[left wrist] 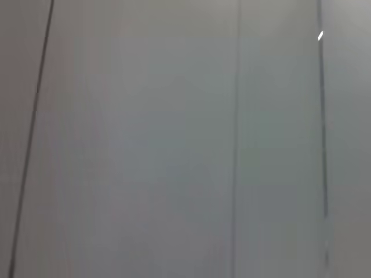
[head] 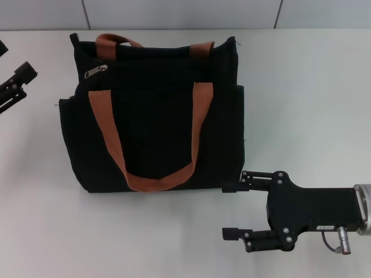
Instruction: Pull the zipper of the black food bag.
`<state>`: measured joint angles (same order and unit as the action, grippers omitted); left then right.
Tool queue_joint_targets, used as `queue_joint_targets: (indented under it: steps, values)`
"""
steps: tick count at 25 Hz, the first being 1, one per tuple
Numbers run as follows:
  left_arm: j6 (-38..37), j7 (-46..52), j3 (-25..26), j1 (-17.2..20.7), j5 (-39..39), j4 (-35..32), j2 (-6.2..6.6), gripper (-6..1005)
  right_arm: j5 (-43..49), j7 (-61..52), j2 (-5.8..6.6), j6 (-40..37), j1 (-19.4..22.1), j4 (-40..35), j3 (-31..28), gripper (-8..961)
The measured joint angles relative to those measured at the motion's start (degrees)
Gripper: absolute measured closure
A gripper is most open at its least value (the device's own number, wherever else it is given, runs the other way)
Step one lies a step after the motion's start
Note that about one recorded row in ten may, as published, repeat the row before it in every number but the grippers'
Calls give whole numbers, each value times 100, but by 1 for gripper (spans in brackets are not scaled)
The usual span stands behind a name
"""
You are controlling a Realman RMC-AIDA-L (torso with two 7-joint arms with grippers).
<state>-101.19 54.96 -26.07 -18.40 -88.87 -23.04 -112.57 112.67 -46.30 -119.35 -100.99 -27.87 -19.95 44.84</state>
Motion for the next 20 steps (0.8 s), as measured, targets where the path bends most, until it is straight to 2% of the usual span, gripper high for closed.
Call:
queue_joint_targets:
  steps: [4, 8, 13, 16, 20]
  values:
    - [341, 23, -20, -133, -625, -59, 87, 181, 0, -1, 6, -5, 1, -4, -2, 228]
    - [588, 24, -19, -307, -1170, -73, 100, 182, 1, -2, 8, -9, 1, -9, -2, 231]
    - [1033, -36, -16, -564, -1678, -97, -10, 184, 0, -4, 9, -9, -13, -12, -2, 234]
    - [1365, -115, -14, -671, -1740, -168, -121, 184, -2, -5, 9, -9, -20, -18, -9, 236]
    - [1546, -187, -12, -787, -1743, -214, -166, 185, -5, -6, 9, -14, -25, -24, -11, 238]
